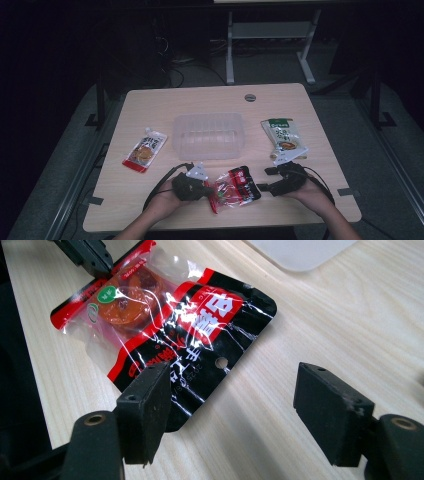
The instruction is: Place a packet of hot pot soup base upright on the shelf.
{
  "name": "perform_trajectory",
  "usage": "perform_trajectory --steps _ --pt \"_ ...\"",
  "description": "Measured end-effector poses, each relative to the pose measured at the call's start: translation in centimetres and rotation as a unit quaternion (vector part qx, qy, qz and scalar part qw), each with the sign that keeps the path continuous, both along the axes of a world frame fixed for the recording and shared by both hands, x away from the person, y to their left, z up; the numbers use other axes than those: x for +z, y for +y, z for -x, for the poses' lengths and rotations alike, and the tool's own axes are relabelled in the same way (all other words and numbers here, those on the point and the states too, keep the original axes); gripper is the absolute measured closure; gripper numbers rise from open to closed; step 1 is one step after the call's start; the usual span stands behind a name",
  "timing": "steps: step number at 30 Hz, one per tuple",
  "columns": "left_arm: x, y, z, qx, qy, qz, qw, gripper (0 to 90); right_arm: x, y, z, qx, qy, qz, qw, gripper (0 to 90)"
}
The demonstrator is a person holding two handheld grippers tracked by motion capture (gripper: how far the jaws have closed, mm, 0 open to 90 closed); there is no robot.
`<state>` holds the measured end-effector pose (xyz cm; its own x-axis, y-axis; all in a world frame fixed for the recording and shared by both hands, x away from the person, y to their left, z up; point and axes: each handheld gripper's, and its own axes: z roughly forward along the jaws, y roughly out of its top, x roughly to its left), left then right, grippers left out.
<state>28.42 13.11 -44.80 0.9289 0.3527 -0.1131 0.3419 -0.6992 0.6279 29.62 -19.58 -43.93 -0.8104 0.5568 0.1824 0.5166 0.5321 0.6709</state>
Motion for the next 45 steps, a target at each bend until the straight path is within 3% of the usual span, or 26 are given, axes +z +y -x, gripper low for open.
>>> perform_trajectory --steps 7,13,17,22,26,29,37,41,45 --pt "-0.5 0.2 -0.1 0.010 0.008 -0.005 0.9999 88.6 0.0 0.2 0.0 0.003 0.001 -0.001 1.0000 29.5" --pt "-0.8 0.3 -0.1 0.012 0.014 -0.017 0.9997 89.4 0.2 0.7 0.1 0.006 0.003 -0.020 0.9998 28.4" --pt "-0.8 0.4 -0.1 0.013 0.018 -0.013 0.9997 89.5 0.2 1.3 -0.1 0.008 0.011 -0.030 0.9994 27.7" --pt "-0.8 0.4 -0.1 0.011 0.014 -0.017 0.9997 89.5 0.0 2.9 -0.5 0.019 0.027 -0.046 0.9984 27.6" --pt "-0.8 0.4 -0.1 0.010 0.011 -0.020 0.9997 89.5 -0.4 3.7 -0.9 0.025 0.039 -0.044 0.9979 27.6" --pt "-0.8 0.4 0.0 0.010 0.009 -0.021 0.9997 89.6 -0.8 3.9 -1.2 0.024 0.047 -0.040 0.9978 27.7" --pt "-0.7 0.3 0.1 0.016 0.011 -0.022 0.9996 89.7 -1.4 4.0 -1.3 0.025 0.076 -0.061 0.9949 28.9" --pt "-0.8 0.4 0.0 0.016 0.012 -0.021 0.9996 89.8 -1.4 4.6 -1.1 0.033 0.076 -0.065 0.9944 31.4" --pt "-0.8 0.4 0.0 0.016 0.011 -0.021 0.9996 89.8 -1.3 5.1 -0.9 0.041 0.061 -0.066 0.9951 36.7"
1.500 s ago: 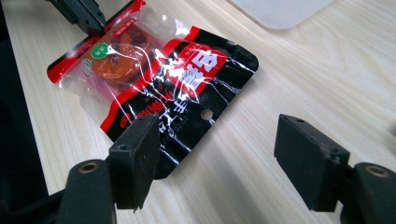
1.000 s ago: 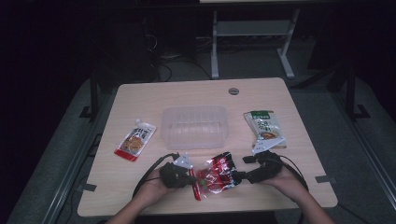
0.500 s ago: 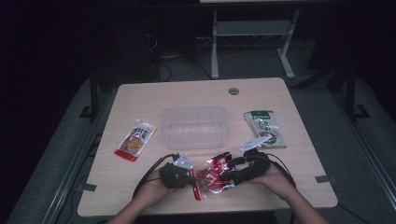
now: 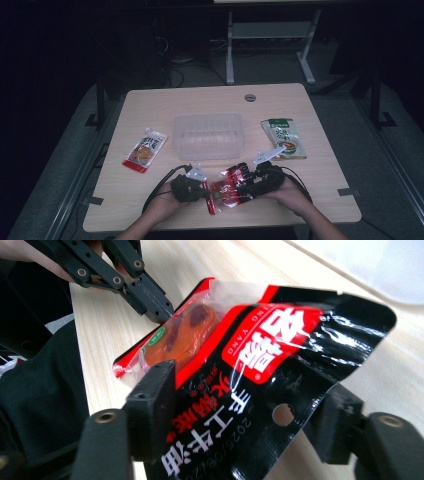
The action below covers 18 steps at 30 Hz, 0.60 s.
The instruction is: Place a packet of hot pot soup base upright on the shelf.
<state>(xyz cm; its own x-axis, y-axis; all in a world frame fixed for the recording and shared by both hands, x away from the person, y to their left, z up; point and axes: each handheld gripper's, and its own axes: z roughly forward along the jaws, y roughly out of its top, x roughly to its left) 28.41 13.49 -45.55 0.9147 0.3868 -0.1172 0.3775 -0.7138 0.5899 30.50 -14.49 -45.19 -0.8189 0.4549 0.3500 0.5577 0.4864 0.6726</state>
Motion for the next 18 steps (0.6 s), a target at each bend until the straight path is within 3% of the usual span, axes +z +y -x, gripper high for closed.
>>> perform_trajectory --steps 9,18 --pt "-0.05 -0.01 0.00 0.003 0.002 0.005 1.0000 89.8 0.49 0.17 -0.33 -0.003 -0.013 -0.005 0.9999 54.0" --pt "-0.04 0.04 -0.05 0.001 0.003 0.003 1.0000 89.8 0.39 0.26 -0.41 0.022 -0.001 -0.013 0.9997 70.6"
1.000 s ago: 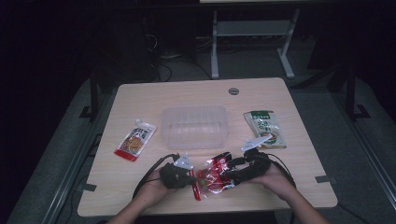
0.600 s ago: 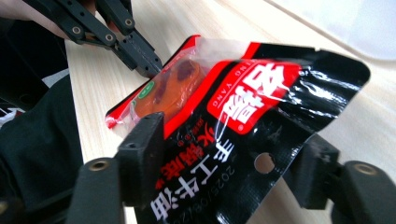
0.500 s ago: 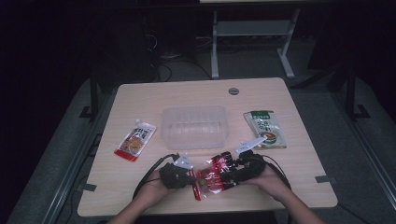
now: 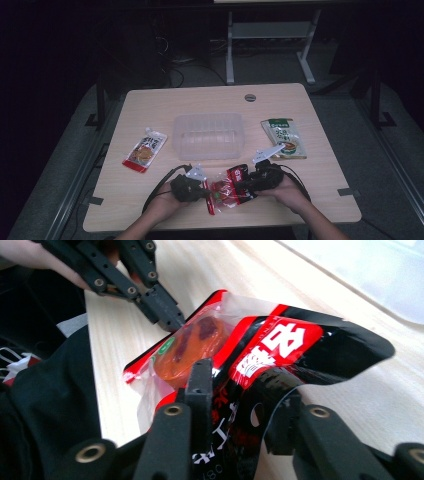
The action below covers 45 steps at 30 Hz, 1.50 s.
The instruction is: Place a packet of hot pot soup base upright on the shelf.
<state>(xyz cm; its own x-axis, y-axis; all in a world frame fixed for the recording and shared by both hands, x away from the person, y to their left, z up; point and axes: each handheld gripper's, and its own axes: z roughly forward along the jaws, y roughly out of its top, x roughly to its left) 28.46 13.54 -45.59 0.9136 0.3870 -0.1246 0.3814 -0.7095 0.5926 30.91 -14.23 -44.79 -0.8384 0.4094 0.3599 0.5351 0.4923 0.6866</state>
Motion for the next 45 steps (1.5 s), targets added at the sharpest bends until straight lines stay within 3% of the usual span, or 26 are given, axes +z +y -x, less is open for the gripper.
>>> perform_trajectory --steps 9,13,20,26,31,41,45 --pt "0.0 0.0 0.0 0.000 0.001 0.001 1.0000 89.8 0.0 0.4 0.2 0.011 -0.016 0.007 0.9998 83.3" --pt "0.0 0.0 0.0 0.000 0.001 0.000 1.0000 89.8 0.0 0.4 0.0 0.012 -0.005 0.009 0.9999 88.2" --pt "0.0 0.0 0.0 0.000 0.002 0.002 1.0000 89.8 0.2 0.1 -0.1 0.025 0.002 -0.016 0.9996 89.7" --pt "0.0 0.1 -0.1 -0.003 0.006 0.004 1.0000 89.8 1.1 -0.1 0.2 0.041 0.003 -0.070 0.9967 90.0" --pt "0.1 0.3 -0.1 -0.004 0.003 0.004 1.0000 89.8 1.5 0.0 0.3 0.051 -0.004 -0.082 0.9953 90.0" --pt "0.5 0.7 -0.2 -0.001 0.001 0.029 0.9996 89.6 2.6 -0.1 0.5 0.051 -0.008 -0.106 0.9930 90.0" --pt "0.6 1.2 -0.2 0.001 0.000 0.031 0.9995 83.7 3.3 -0.3 0.5 0.047 -0.016 -0.115 0.9921 90.0"
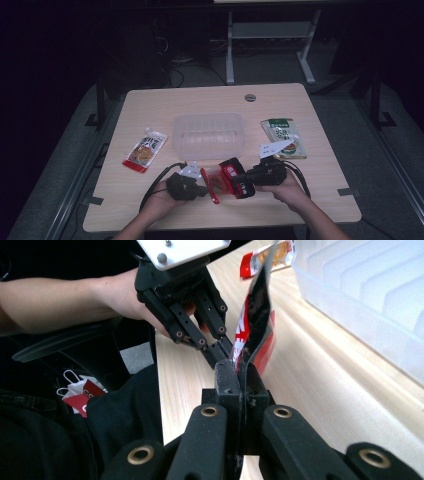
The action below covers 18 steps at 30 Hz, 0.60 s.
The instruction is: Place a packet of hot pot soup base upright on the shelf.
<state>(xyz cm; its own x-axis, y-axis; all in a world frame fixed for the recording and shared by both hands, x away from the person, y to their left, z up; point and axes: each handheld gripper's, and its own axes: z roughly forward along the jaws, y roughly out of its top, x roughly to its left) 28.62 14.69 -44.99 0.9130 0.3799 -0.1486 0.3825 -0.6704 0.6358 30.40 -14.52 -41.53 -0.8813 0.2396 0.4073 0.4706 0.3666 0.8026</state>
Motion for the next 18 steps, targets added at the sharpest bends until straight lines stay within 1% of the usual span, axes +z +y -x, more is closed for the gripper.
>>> perform_trajectory --steps 1,2,3,4,5,8,9,10,11,12,17,18 --pt "0.0 0.1 0.0 -0.001 0.001 -0.001 1.0000 83.7 0.0 0.0 0.0 0.000 0.000 0.000 1.0000 90.0" --pt "0.1 0.4 0.1 0.001 -0.002 -0.005 1.0000 79.9 0.2 0.0 0.0 -0.002 -0.005 -0.004 1.0000 90.0" --pt "0.1 0.4 0.1 0.001 -0.002 -0.005 1.0000 77.9 0.2 0.0 0.0 -0.002 -0.005 -0.004 1.0000 90.0" --pt "0.1 0.6 0.2 0.002 0.000 -0.006 1.0000 77.9 0.4 -0.1 0.0 -0.003 -0.007 -0.002 1.0000 90.0" --pt "0.2 0.8 0.3 0.006 -0.002 -0.005 1.0000 75.3 0.6 -0.2 0.0 -0.004 -0.012 -0.001 0.9999 90.0" --pt "0.4 1.1 0.3 0.008 -0.004 -0.006 0.9999 69.9 1.0 -0.4 -0.2 -0.009 -0.017 -0.011 0.9998 90.0" --pt "0.4 1.2 0.4 0.012 -0.005 -0.006 0.9999 67.3 1.3 -0.5 -0.2 -0.010 -0.016 -0.012 0.9998 90.0" --pt "0.4 1.3 0.4 0.012 -0.008 -0.006 0.9999 64.4 1.5 -0.5 -0.2 -0.011 -0.020 -0.012 0.9997 90.0" --pt "0.5 1.5 0.3 0.012 -0.007 -0.005 0.9999 59.6 1.9 -0.5 -0.4 -0.012 -0.026 -0.014 0.9995 90.0" --pt "0.5 1.6 0.3 0.012 -0.010 -0.004 0.9999 59.6 1.9 -0.5 -0.4 -0.012 -0.026 -0.014 0.9995 90.0" --pt "0.6 2.2 0.1 0.026 -0.012 0.001 0.9996 48.4 2.7 -0.5 -1.0 -0.016 -0.036 -0.016 0.9991 90.0" --pt "0.6 2.3 0.1 0.027 -0.012 0.003 0.9996 46.6 2.9 -0.4 -1.2 -0.018 -0.042 -0.018 0.9988 90.0"
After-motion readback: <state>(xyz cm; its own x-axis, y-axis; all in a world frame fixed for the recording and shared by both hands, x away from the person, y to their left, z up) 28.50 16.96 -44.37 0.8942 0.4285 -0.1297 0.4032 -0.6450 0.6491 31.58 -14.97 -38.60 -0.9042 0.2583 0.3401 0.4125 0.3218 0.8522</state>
